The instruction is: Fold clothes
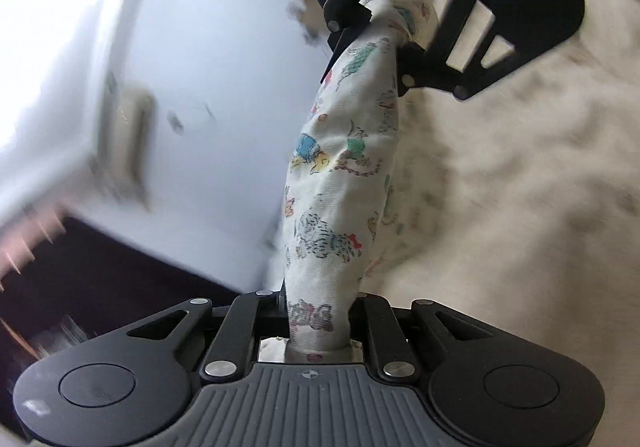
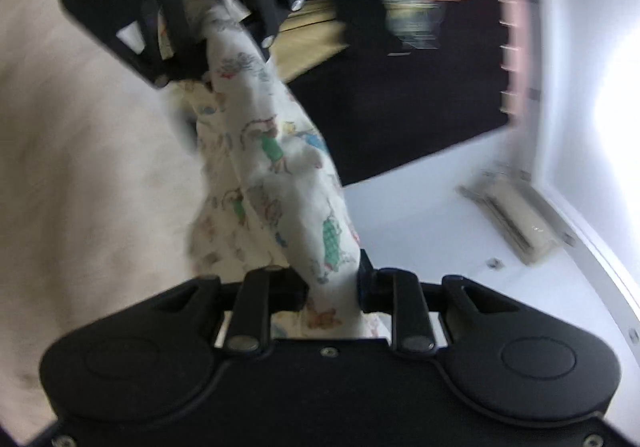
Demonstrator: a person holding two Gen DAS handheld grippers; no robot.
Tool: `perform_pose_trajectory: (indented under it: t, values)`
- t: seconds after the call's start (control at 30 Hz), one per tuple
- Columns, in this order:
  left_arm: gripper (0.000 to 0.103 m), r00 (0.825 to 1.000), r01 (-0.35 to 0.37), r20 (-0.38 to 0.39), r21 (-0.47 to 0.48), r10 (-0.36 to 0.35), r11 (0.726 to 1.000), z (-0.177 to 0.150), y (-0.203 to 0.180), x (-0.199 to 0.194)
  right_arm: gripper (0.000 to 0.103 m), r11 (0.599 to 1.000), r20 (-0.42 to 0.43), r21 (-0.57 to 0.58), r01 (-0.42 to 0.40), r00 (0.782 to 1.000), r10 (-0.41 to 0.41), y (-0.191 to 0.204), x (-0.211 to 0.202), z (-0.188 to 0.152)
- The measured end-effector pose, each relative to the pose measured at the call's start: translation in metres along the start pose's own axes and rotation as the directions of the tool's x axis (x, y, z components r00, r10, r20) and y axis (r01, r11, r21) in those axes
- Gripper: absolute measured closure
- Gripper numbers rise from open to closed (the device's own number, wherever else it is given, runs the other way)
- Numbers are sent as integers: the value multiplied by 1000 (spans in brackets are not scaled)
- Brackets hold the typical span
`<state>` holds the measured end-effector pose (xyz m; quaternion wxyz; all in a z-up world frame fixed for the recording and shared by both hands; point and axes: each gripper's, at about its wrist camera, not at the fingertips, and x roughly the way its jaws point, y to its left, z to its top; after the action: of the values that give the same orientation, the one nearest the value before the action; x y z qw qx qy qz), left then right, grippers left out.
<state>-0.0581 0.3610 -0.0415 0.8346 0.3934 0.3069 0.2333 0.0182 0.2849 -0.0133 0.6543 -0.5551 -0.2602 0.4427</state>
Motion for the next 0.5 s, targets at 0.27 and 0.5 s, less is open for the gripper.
perform_pose_trajectory:
  t: [0.27,0.5]
  values:
    - [74,982,124,-117,-200,-149,972,-63,-92,26,43,950,-187,9,-312,933,308,140,5,-29]
    - [11,961,244,11,-513,-278,823,-49,-35,-3,28,757,-93,533,-379,863,497,49,-12,-35]
